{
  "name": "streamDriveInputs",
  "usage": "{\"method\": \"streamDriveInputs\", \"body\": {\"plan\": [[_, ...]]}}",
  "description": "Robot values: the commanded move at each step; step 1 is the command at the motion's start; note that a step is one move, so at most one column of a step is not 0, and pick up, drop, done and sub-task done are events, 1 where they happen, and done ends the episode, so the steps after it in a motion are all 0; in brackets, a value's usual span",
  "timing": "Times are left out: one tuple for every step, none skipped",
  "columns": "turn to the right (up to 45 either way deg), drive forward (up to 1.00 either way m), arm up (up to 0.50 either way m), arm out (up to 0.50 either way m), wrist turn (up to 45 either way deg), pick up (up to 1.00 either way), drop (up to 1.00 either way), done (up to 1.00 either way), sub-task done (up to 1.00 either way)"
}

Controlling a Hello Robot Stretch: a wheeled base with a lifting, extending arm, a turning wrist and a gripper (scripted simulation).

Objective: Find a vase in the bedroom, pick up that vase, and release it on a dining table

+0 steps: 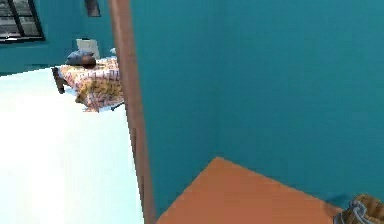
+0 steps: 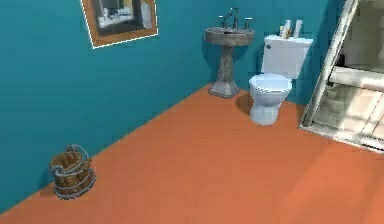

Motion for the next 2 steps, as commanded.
{"method": "streamDriveInputs", "body": {"plan": [[0.0, 0.30, 0.00, 0.00, 0.0, 0.00, 0.00, 0.00, 0.00], [-45.0, 0.00, 0.00, 0.00, 0.0, 0.00, 0.00, 0.00, 0.00]]}}
